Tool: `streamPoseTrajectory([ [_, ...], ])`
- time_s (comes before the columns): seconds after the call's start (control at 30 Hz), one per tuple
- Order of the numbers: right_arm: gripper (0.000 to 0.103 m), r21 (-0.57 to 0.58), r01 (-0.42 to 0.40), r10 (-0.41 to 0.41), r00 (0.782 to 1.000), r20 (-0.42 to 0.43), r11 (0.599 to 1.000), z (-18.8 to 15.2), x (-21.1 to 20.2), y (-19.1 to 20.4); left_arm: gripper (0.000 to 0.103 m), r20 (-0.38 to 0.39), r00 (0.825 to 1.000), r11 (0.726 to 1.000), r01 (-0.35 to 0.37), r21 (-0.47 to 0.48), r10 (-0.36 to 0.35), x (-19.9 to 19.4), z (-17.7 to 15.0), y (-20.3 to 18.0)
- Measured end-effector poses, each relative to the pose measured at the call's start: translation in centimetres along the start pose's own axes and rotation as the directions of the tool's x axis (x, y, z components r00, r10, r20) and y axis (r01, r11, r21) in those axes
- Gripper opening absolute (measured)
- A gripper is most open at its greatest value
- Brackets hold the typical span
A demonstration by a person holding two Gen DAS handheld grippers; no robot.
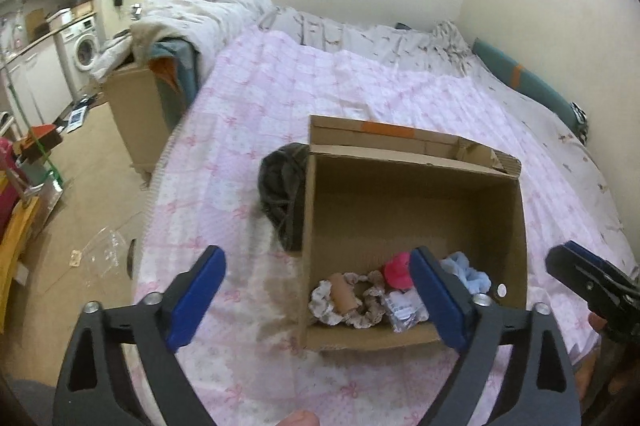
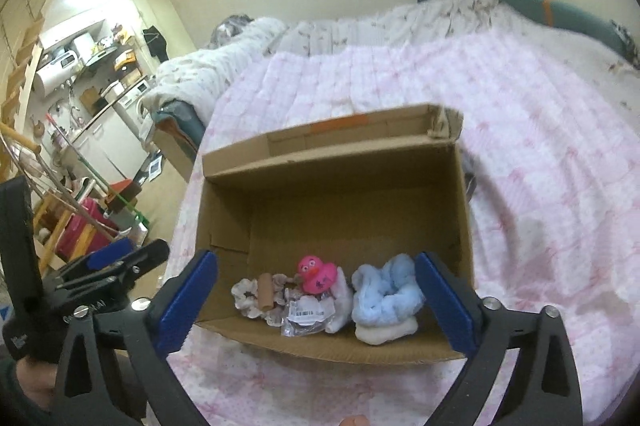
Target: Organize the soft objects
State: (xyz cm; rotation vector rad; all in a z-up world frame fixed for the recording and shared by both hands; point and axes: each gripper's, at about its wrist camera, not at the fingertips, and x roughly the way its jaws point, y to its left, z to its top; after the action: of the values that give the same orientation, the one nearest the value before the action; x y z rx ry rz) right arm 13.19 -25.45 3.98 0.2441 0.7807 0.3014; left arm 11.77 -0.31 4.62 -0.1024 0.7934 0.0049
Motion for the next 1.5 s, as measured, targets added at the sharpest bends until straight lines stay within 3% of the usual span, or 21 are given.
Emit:
streamPoseTrajectory([
  [0.27,0.103,-0.016,0.060,-0.059,0.998,0.021,0.998,-1.6,-2.9,0.6,0.103,-0.009,1.000,1.000,-0.008,0.002,0.008,-2.7,-2.3,0.6],
  [0.63,0.103,-0.077,0.162,-0.159,0.986,0.053,0.984,-5.2,-4.5,1.4,0.103,-0.021,1.000,0.999,-0.018,0.050,0.020,-4.6,-6.2,-0.7],
  [0.97,0.103,-0.084,0.201,-0.198,0.979,0.040,0.976,-7.6,-3.5,1.6,0.103,-0.071,0.996,0.998,-0.056,0.033,0.058,-2.4,-7.5,-0.1],
  [1.5,0.103,-0.077,0.225,-0.224,0.974,0.021,0.971,-7.8,-2.6,1.5,0.103,-0.068,0.997,0.998,-0.040,0.050,0.044,-1.7,-7.6,-0.5],
])
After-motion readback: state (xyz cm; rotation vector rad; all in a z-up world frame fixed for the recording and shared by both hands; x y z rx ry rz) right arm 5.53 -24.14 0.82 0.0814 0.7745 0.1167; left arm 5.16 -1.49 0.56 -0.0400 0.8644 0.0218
